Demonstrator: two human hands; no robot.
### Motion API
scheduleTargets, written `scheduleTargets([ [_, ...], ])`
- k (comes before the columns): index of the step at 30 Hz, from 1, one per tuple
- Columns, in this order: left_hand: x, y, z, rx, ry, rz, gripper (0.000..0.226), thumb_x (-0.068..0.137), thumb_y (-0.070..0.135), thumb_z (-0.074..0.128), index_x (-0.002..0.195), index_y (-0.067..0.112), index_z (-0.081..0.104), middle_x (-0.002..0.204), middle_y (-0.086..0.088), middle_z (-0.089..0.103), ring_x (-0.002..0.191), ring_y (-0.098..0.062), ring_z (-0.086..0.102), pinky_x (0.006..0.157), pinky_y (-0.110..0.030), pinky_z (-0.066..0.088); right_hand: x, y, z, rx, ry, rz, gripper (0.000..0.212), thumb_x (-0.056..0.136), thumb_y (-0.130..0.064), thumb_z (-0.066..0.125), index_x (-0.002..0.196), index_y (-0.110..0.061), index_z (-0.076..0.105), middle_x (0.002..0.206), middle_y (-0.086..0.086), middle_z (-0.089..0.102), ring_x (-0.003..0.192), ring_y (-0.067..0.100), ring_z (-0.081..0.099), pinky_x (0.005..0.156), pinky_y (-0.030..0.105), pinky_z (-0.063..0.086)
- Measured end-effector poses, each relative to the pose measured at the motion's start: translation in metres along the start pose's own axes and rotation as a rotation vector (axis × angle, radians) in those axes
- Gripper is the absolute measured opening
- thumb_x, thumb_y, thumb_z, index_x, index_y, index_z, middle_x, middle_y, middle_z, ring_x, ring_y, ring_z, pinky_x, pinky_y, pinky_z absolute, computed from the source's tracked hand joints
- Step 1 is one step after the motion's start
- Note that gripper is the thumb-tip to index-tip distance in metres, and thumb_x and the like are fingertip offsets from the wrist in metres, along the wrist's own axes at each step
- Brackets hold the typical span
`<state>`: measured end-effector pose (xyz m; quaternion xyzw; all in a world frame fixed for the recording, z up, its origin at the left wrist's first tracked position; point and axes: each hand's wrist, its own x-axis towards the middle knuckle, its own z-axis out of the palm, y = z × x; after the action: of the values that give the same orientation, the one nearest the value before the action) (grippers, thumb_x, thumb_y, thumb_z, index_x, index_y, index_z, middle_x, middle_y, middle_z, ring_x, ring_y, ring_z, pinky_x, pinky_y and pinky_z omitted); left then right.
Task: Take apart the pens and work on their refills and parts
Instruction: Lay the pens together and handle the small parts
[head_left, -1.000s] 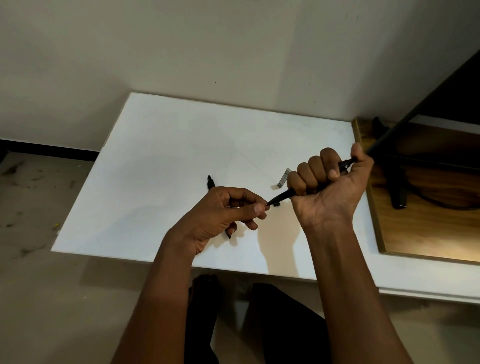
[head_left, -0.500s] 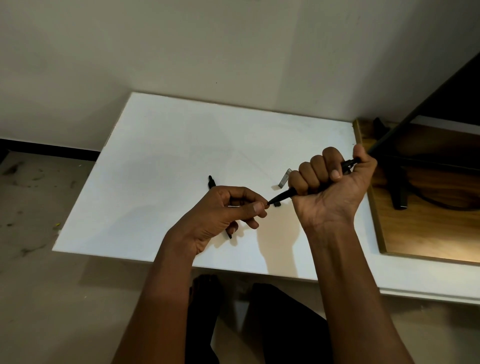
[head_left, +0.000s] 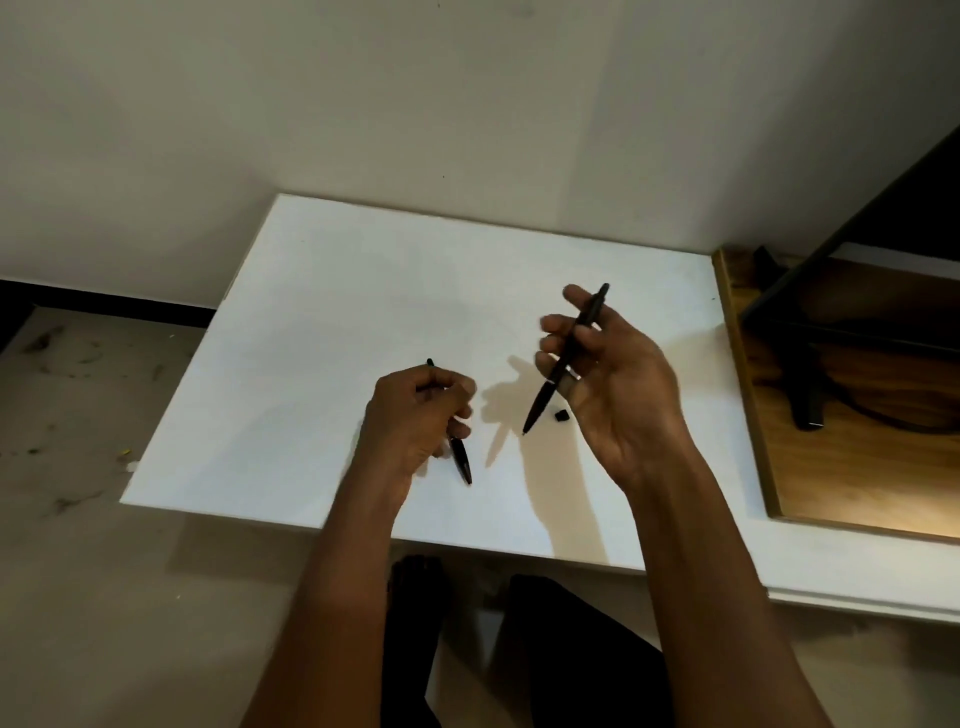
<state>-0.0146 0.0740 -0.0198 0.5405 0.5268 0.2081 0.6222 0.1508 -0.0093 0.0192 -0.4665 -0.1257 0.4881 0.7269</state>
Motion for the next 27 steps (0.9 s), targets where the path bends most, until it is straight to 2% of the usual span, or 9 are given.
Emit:
scheduleTargets([
  [2,0.003,-0.007,-0.002,0.152,0.208,0.009,0.008,0.088,0.024,0.073,0.088,0.016,0.074,0.075,-0.004,0.075,0.064,-0.017,0.072,0.054,-0.027,0.056,0.000,0.012,0.001,-0.231,0.004,-0.004,0.028,0.100,-0.001,0.054,0.128,-0.004,0.055,0.104,0.014,0.077,0.092,0.029,0.075,0.082,0.035,0.061],
  [5,0.005,-0.013,-0.004,0.276,0.349,-0.049,0.020,0.082,0.037,0.078,0.088,0.018,0.073,0.083,-0.003,0.076,0.080,-0.026,0.074,0.077,-0.044,0.062,-0.002,0.031,0.003,-0.435,0.131,0.010,0.028,0.089,-0.008,0.076,0.111,0.002,0.062,0.090,0.015,0.079,0.086,0.033,0.077,0.080,0.041,0.063],
  [8,0.004,-0.014,-0.001,0.304,0.324,-0.097,0.035,0.076,0.044,0.083,0.094,0.016,0.072,0.090,-0.005,0.076,0.086,-0.026,0.074,0.080,-0.045,0.062,-0.002,0.044,0.004,-0.740,0.219,-0.018,0.020,0.085,-0.019,0.081,0.087,-0.002,0.070,0.072,0.009,0.077,0.068,0.022,0.077,0.075,0.042,0.065],
  [10,0.002,-0.013,0.002,0.329,0.311,-0.081,0.038,0.074,0.043,0.086,0.096,0.015,0.072,0.092,-0.004,0.076,0.086,-0.025,0.074,0.080,-0.044,0.061,-0.001,0.051,0.004,-0.923,0.242,-0.048,0.021,0.087,-0.027,0.080,0.081,-0.008,0.075,0.065,0.003,0.075,0.060,0.015,0.075,0.073,0.039,0.064],
  [14,-0.002,-0.010,0.009,0.386,0.289,-0.024,0.034,0.074,0.034,0.088,0.099,0.016,0.074,0.091,-0.002,0.076,0.085,-0.021,0.074,0.083,-0.041,0.060,0.002,0.061,0.005,-1.199,0.274,-0.107,0.026,0.087,-0.042,0.075,0.079,-0.018,0.079,0.065,-0.006,0.073,0.063,0.008,0.069,0.062,0.023,0.049],
  [17,-0.004,-0.007,0.011,0.422,0.276,0.019,0.029,0.077,0.031,0.086,0.099,0.015,0.075,0.090,-0.003,0.077,0.085,-0.022,0.074,0.083,-0.041,0.059,0.005,0.066,0.006,-1.228,0.313,-0.097,0.026,0.087,-0.043,0.076,0.082,-0.018,0.081,0.071,-0.004,0.074,0.069,0.011,0.068,0.056,0.019,0.039],
  [20,-0.005,-0.007,0.014,0.432,0.236,0.049,0.026,0.079,0.029,0.084,0.099,0.016,0.076,0.087,-0.004,0.078,0.083,-0.022,0.074,0.082,-0.040,0.059,0.007,0.071,0.006,-1.210,0.333,-0.092,0.024,0.085,-0.038,0.078,0.083,-0.015,0.081,0.066,-0.005,0.070,0.067,0.011,0.066,0.058,0.016,0.040],
  [24,-0.004,-0.005,0.019,0.463,0.226,0.064,0.023,0.078,0.027,0.083,0.099,0.019,0.076,0.085,-0.001,0.077,0.084,-0.020,0.073,0.080,-0.036,0.058,0.008,0.078,0.008,-1.223,0.340,-0.103,0.020,0.083,-0.034,0.081,0.084,-0.014,0.080,0.069,-0.002,0.072,0.070,0.015,0.069,0.061,0.022,0.044],
  [27,-0.003,-0.004,0.021,0.475,0.237,0.069,0.023,0.079,0.026,0.082,0.101,0.019,0.076,0.085,-0.001,0.077,0.086,-0.020,0.073,0.082,-0.036,0.057,0.008,0.080,0.010,-1.210,0.365,-0.125,0.017,0.082,-0.031,0.082,0.086,-0.015,0.079,0.070,-0.002,0.072,0.072,0.014,0.069,0.059,0.016,0.039],
])
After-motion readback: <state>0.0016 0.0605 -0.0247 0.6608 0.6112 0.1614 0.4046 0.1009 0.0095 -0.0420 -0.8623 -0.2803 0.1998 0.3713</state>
